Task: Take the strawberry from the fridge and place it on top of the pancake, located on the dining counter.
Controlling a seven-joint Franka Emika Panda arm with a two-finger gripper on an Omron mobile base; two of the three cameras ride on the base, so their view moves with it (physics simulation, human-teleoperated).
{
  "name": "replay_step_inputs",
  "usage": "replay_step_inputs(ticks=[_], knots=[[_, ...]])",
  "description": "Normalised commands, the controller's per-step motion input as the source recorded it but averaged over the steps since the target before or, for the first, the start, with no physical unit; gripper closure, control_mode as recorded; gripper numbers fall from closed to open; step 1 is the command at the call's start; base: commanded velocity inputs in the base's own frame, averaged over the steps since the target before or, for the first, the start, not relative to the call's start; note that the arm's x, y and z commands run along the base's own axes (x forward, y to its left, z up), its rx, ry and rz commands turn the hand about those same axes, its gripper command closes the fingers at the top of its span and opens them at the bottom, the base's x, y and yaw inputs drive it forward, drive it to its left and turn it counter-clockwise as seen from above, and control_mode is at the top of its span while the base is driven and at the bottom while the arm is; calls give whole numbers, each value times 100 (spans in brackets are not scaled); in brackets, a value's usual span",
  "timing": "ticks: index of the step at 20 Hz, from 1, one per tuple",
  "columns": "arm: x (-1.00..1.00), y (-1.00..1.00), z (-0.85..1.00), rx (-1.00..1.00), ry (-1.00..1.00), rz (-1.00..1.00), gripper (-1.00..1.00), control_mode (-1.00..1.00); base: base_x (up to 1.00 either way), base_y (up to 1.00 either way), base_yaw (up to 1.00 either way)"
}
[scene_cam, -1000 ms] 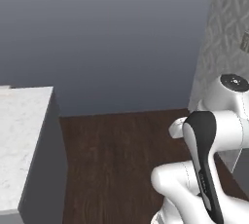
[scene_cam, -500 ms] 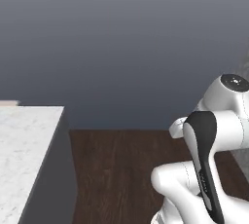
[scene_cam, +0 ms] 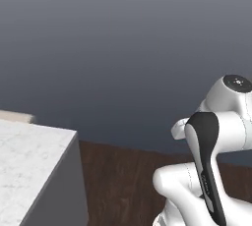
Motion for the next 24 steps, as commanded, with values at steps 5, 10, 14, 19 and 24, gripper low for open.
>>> replay_step_inputs(ticks=[5,10,14,19,24], knots=[[0,0,0,0,0,0,100,100,100,-38,63],[0,0,0,0,0,0,100,100,100,-31,74],[0,0,0,0,0,0,100,100,100,-50,68],[0,0,0,0,0,0,100,100,100,-77,52],[0,0,0,0,0,0,100,100,100,-57,45]])
